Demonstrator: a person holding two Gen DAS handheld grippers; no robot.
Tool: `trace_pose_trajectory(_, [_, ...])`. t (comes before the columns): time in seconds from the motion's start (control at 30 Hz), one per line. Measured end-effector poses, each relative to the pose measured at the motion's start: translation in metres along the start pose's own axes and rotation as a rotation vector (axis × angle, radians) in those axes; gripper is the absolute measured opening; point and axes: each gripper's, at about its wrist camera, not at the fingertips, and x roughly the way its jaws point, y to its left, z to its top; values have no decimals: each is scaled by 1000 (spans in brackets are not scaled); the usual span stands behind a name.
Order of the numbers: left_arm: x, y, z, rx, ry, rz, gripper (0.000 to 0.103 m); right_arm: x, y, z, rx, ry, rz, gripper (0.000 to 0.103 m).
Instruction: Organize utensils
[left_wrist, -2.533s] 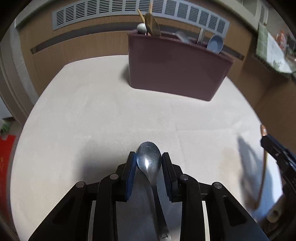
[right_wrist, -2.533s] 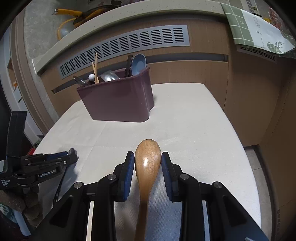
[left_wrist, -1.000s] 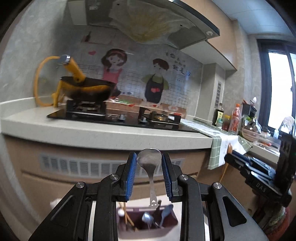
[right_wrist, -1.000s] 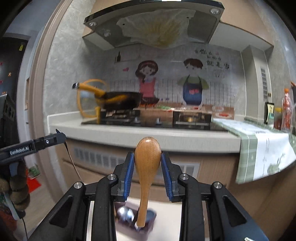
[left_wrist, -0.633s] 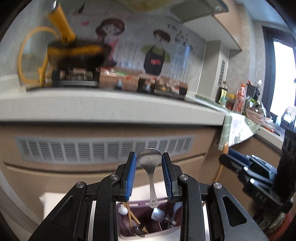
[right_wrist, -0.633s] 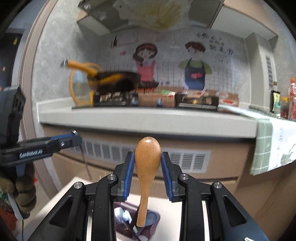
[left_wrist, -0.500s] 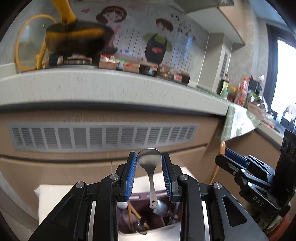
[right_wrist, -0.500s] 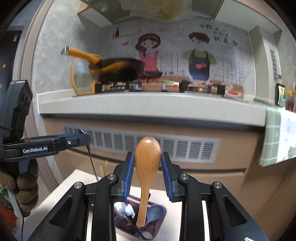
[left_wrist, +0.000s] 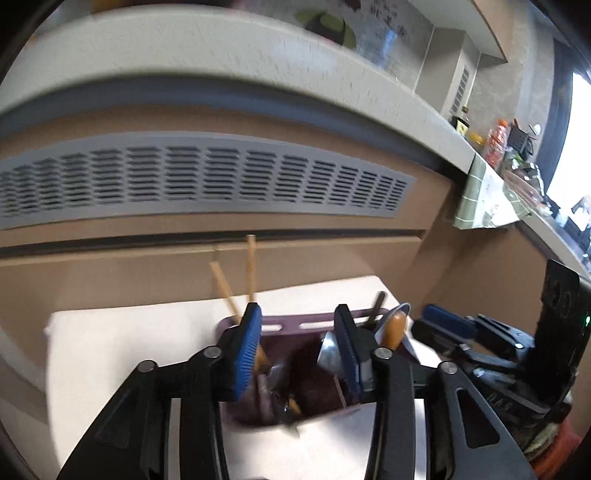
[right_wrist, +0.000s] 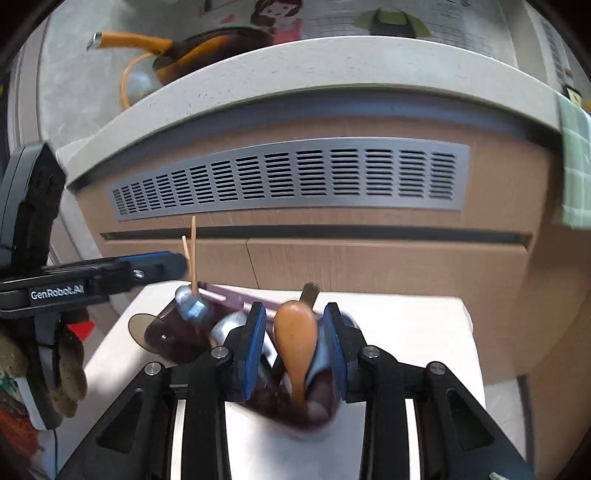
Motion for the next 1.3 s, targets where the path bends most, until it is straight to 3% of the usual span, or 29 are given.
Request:
trace_pose_trajectory(0.2, [-75, -29, -65, 18, -101, 161, 43, -66, 7, -41, 32, -38, 27, 38])
trace_pose_trajectory(0.37, [-114, -49, -133, -65, -44, 232, 43, -116, 33, -85, -37, -52, 32, 38])
trace_pose_trajectory(0.53, [-141, -76, -180, -16, -37, 320, 43, -147, 60, -129, -81, -34, 59, 38])
trace_pose_trajectory(0.73, [-163, -86, -193, -27, -57, 348, 43, -166, 68, -151, -83, -52, 31, 39])
trace_pose_trajectory(1.3, [-168, -88, -190, -13, -57, 334, 43, -172, 64, -154, -64, -59, 16, 40])
